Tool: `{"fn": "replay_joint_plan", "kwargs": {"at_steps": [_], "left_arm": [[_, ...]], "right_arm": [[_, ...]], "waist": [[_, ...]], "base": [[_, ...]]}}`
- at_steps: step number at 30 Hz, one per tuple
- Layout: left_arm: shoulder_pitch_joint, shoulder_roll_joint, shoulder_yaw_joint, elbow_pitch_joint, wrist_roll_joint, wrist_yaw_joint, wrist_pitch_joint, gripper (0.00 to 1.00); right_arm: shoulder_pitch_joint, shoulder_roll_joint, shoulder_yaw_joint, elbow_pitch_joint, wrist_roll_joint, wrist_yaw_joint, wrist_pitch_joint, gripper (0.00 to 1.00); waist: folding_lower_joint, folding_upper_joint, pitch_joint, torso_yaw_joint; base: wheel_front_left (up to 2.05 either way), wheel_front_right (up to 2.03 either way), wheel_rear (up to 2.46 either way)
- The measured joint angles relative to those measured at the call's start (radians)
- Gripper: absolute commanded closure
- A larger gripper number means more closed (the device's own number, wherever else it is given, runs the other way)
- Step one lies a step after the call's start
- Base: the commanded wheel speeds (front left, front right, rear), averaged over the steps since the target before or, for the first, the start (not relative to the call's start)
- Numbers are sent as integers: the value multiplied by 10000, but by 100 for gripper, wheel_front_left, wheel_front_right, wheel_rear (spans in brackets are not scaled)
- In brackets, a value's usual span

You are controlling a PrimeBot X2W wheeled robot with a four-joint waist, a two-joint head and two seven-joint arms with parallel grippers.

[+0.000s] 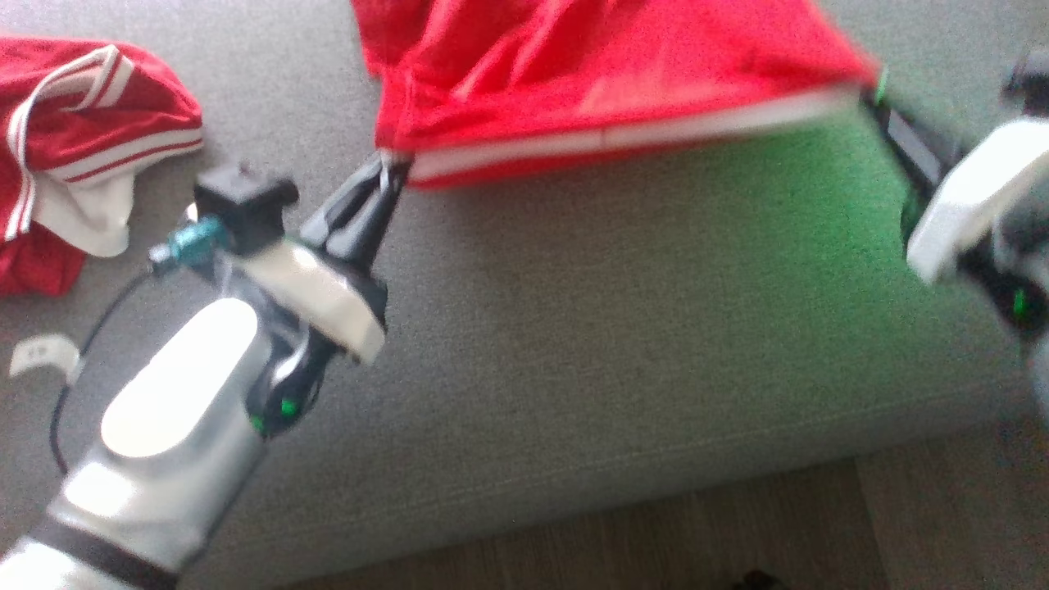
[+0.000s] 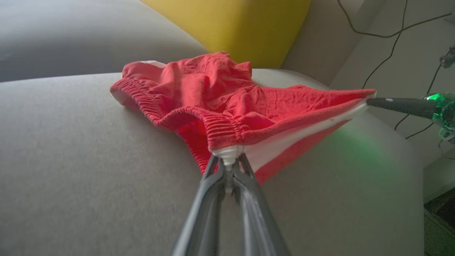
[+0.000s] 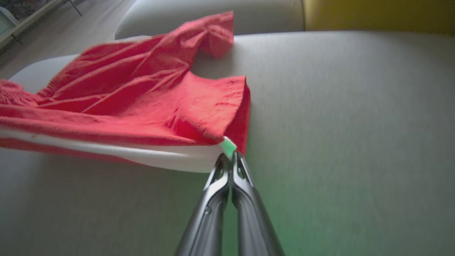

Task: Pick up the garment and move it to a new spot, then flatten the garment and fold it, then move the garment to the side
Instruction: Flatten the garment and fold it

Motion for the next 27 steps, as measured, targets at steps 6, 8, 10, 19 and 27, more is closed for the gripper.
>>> {"fn": "replay_joint_plan", "kwargs": {"at_steps": [6,8,10,19,27], "left_arm": [[1177,343,29,-1022,81,284,0,100],[1524,393,17,-1302,209,387,0,100],[1941,412,-4,-1565,282,485,0,100],[3764,953,-506,-2970,796,1273,119,100],[4409,1189,-625,-3845,844,1708,144,100]], "right_arm": [[3001,-81,-1367,-2025,-178,0,857,100],[3643,4,-1925,-2627,-414,0,1147,100],[4298,232,-2481,-3172,-656,0,1469,100],[6986,1415,-4381,-5990,-1684,0,2550,100],[7564,1873,-5137,-6974,-1910,0,2884,100]], "waist": [[0,0,-373,-24],[0,0,-498,-61],[0,0,-625,-78],[0,0,-1121,23],[1,0,-1239,133]], "base": [[0,0,0],[0,0,0],[0,0,0],[0,0,0],[0,0,0]]}}
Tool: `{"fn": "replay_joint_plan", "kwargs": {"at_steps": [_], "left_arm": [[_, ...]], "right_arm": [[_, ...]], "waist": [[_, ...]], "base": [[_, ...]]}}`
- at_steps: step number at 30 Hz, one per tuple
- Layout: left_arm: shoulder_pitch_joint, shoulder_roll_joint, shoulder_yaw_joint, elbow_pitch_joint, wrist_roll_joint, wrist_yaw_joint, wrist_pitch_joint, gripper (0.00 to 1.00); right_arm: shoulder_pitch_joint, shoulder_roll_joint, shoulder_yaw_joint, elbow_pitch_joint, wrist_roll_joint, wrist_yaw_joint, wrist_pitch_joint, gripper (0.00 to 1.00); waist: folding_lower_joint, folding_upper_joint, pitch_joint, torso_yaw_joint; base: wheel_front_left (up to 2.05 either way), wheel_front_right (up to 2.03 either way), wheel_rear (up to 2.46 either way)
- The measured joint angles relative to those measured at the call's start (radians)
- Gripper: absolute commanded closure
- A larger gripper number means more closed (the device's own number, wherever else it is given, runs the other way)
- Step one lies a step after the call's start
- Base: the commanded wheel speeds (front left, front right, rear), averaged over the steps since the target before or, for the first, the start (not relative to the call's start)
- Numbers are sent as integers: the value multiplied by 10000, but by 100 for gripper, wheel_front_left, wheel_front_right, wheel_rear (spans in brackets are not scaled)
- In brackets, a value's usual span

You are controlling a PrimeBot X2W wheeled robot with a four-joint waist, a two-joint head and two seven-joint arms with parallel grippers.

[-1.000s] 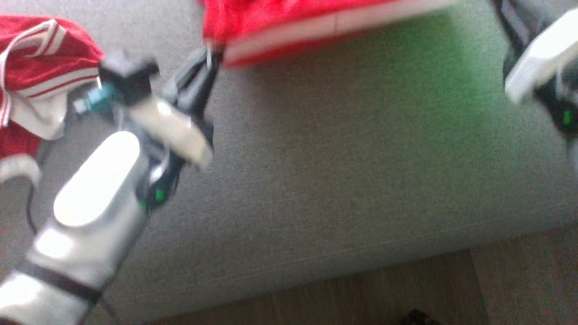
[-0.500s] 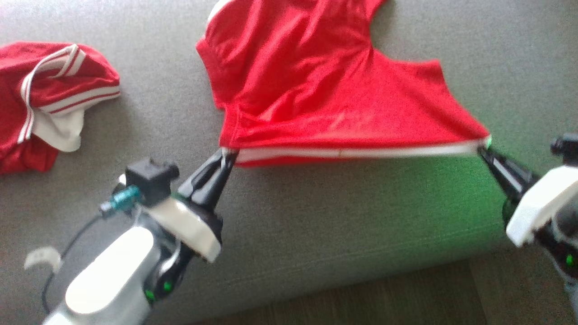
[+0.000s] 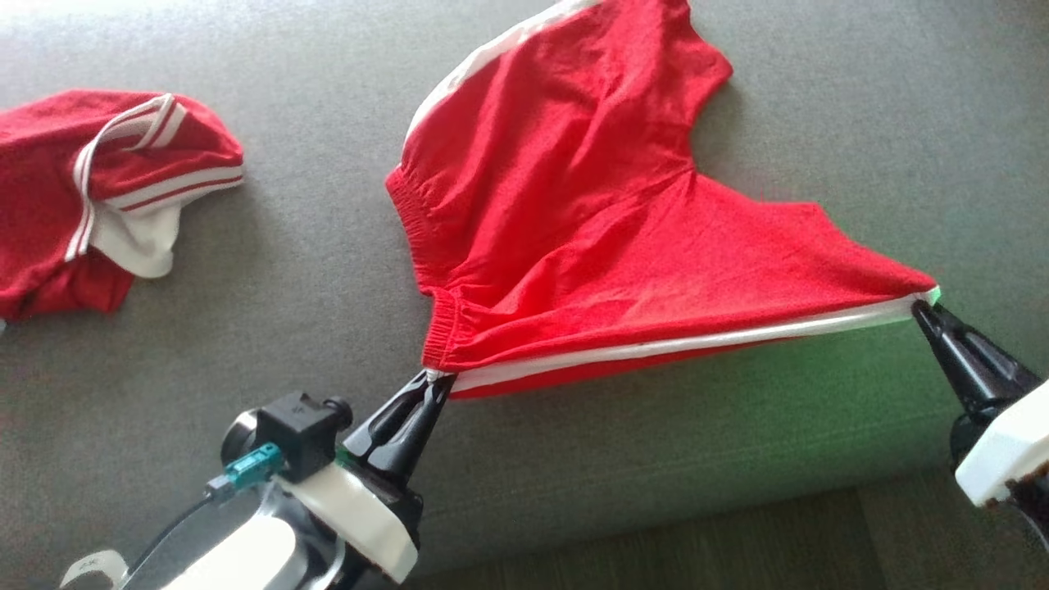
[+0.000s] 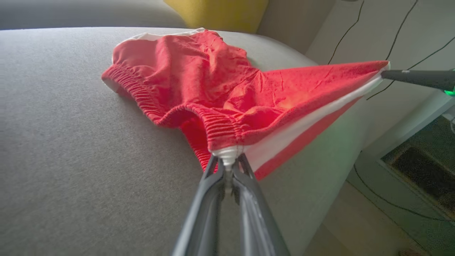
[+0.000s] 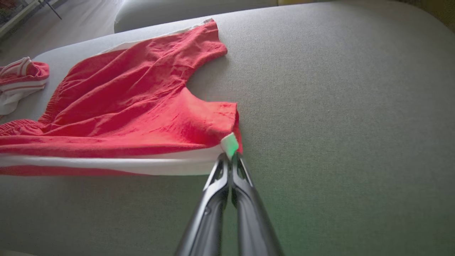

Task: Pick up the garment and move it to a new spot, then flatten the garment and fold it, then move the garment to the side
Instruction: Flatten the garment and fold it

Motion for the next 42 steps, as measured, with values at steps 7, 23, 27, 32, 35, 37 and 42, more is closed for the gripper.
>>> {"fn": "replay_joint_plan", "kwargs": {"at_steps": [7,23,27,32,35,37,42], "left_arm": [[-6,-439,351,63,-777,-351,-17,100],[-2161,-2566,1555,2872,-3336,-1342,-12,100],[-2705,-2936,1647,3396,-3664,-1455,31,100],[-3731,-3373,1710,3960,-3457,-1519,15,100],[-4251,-3674,1753,4334,-3373,-1551,-33,100],[-4486,-3804,1931,4604,-3358,-1588,-59,100],[-5081,-4121,2324,5311,-3135,-1590,-71,100]], "right_arm": [[-1175,217,389,727,-222,0,84,100],[-6614,209,1611,5741,-1212,0,-1037,100],[-7683,36,2056,6957,-1553,0,-1544,100],[-9217,-389,2920,8328,-2220,0,-2169,100],[-10099,-412,3344,9039,-2347,0,-2512,100],[-10629,-410,3632,9449,-2389,0,-2721,100],[-11764,-451,4011,10506,-2702,0,-3304,100]], "waist": [[0,0,-309,116],[2,0,216,756],[2,0,474,958],[3,0,978,1186],[3,0,1311,1331],[3,0,1532,1422],[3,0,2025,1663]], "base": [[0,0,0],[0,0,0],[0,0,0],[0,0,0],[0,0,0],[0,0,0],[0,0,0]]}}
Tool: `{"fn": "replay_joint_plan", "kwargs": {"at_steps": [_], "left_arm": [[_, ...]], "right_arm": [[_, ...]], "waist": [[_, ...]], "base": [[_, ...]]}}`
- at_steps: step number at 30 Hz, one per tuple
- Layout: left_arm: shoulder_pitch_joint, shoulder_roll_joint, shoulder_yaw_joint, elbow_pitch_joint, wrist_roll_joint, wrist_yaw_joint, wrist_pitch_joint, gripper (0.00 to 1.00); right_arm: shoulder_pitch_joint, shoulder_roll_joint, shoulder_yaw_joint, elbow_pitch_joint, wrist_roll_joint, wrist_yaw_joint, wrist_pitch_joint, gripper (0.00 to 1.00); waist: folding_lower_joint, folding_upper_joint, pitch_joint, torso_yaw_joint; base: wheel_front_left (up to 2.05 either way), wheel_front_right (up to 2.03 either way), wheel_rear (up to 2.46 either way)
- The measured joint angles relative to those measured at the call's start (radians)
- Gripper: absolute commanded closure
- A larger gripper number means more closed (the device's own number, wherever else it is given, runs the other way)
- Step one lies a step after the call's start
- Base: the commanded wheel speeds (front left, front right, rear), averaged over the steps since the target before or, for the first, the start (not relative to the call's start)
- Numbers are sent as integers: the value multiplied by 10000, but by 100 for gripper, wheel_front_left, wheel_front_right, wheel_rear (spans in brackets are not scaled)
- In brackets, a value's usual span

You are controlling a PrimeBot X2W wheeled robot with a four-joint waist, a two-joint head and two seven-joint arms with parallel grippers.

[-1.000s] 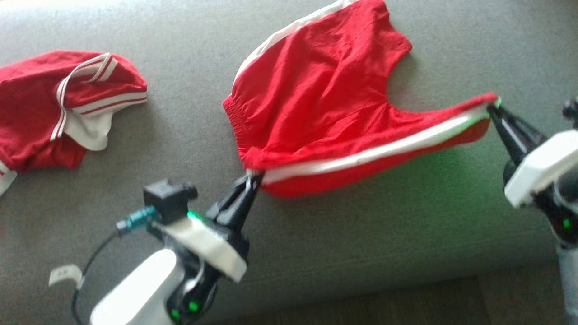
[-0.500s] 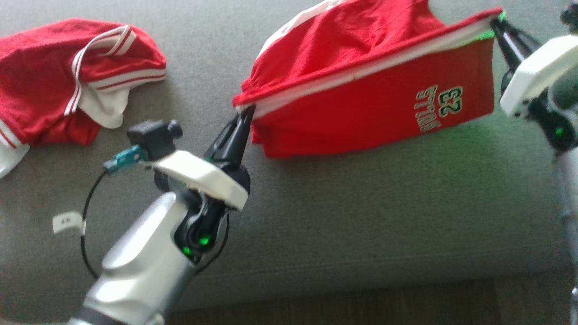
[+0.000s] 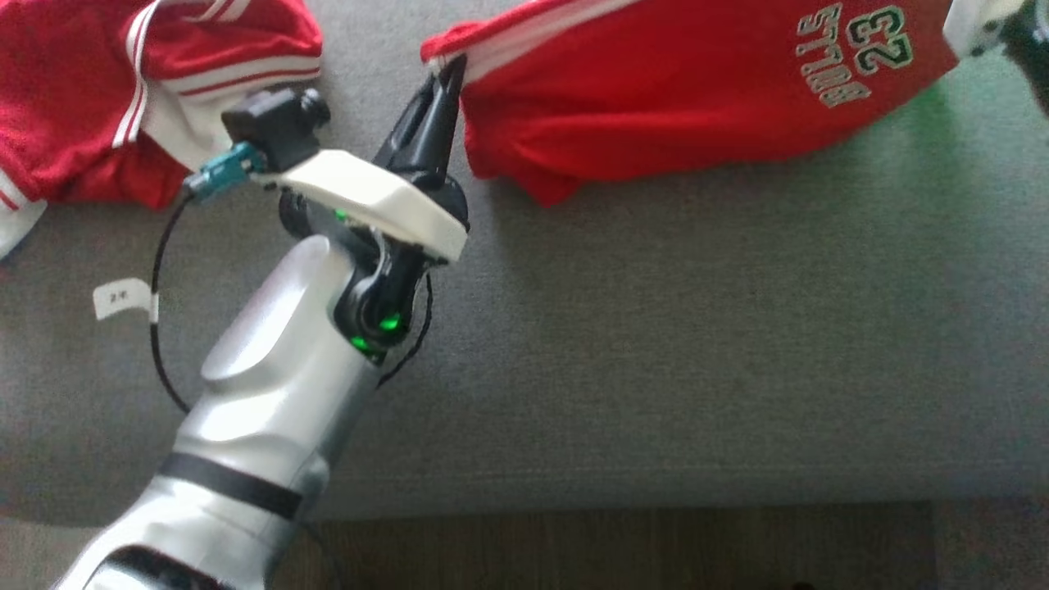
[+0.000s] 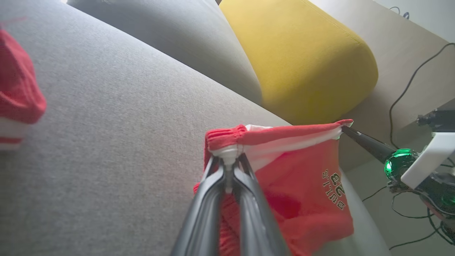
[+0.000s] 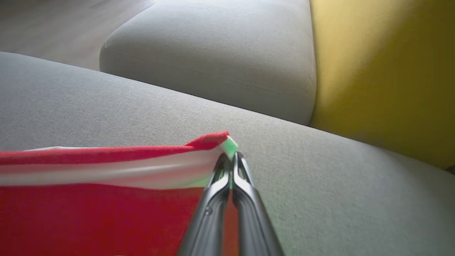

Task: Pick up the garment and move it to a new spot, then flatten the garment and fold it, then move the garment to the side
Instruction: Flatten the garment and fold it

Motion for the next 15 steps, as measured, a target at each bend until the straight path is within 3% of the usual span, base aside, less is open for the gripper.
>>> {"fn": "replay_joint_plan", "kwargs": {"at_steps": [15], "left_arm": [[-1041,-546,554,642,650,-44,-4,100]], "right_arm": [[-1682,84,228,2571,-734,2,-1741,100]], "waist": [[-1,0,828,487]], "base": [[0,0,0]]}}
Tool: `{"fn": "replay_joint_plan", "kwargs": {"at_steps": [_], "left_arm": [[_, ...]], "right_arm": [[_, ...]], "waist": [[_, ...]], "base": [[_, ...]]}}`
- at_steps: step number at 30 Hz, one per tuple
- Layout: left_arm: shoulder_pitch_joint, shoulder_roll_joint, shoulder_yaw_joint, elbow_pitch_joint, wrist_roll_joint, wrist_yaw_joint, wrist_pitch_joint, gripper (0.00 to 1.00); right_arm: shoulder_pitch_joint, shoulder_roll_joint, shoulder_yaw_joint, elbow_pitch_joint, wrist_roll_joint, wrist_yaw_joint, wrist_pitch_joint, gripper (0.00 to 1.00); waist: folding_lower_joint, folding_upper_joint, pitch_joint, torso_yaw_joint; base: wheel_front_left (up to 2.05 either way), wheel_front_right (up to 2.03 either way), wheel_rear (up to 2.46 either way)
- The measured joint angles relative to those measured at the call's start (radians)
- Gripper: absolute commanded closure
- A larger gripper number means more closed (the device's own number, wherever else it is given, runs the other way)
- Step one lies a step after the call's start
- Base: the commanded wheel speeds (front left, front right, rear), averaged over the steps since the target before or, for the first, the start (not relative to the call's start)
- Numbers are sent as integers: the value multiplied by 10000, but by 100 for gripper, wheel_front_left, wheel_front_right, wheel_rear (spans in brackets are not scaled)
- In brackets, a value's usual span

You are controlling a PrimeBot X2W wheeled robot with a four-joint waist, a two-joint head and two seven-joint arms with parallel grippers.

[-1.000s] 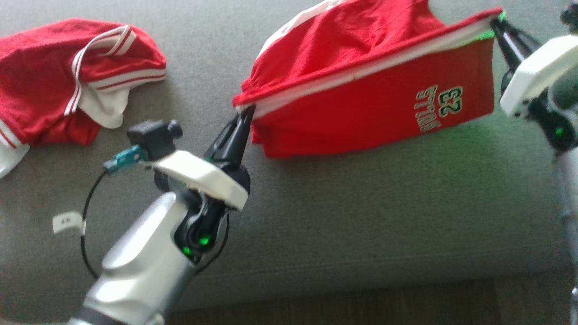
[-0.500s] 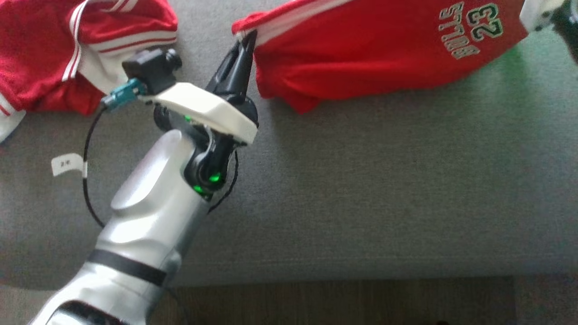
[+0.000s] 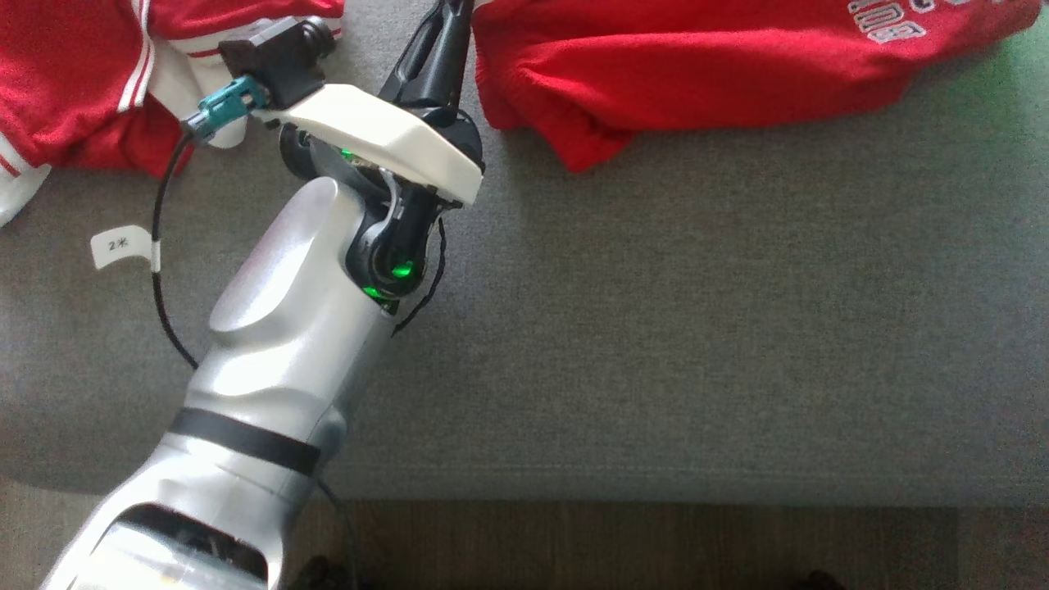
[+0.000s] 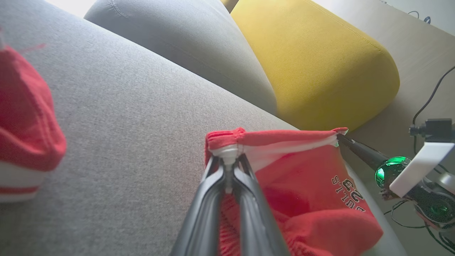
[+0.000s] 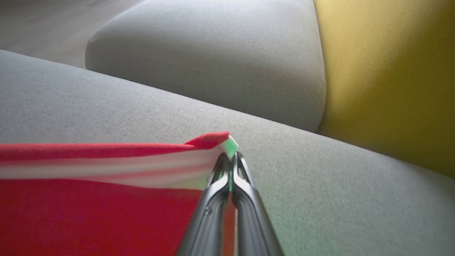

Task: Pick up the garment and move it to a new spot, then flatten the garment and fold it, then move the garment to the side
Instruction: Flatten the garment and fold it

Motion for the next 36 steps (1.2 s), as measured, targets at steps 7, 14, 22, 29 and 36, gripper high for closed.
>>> {"fn": "replay_joint_plan", "kwargs": {"at_steps": [7,14,22,29,36], "left_arm": [[-31,6,-313,23,-320,-2,-73,58],[226,8,-23,-251,-247,0,-71,0],[2105,19,1509,-2313,2817,978,-71,0],[4545,54,1835,-4853,4775,1710,-71,0],[5874,84,945,-6042,5902,2318,-71,0]], "right_arm": [[-327,286,-171,995,-268,0,-805,53],[-303,357,-614,1340,-115,-2,-1732,0],[842,1049,-531,1166,892,-2,-1820,0],[1557,754,-215,1235,1588,-2,-1158,0],[1598,261,-314,1733,2004,-2,-322,0]], "waist": [[-1,0,-19,68],[0,0,-250,36],[-2,0,-888,-328],[-3,0,-1393,-428],[-2,0,-1490,95]], "base": [[0,0,0],[0,0,0],[0,0,0],[0,0,0],[0,0,0]]}}
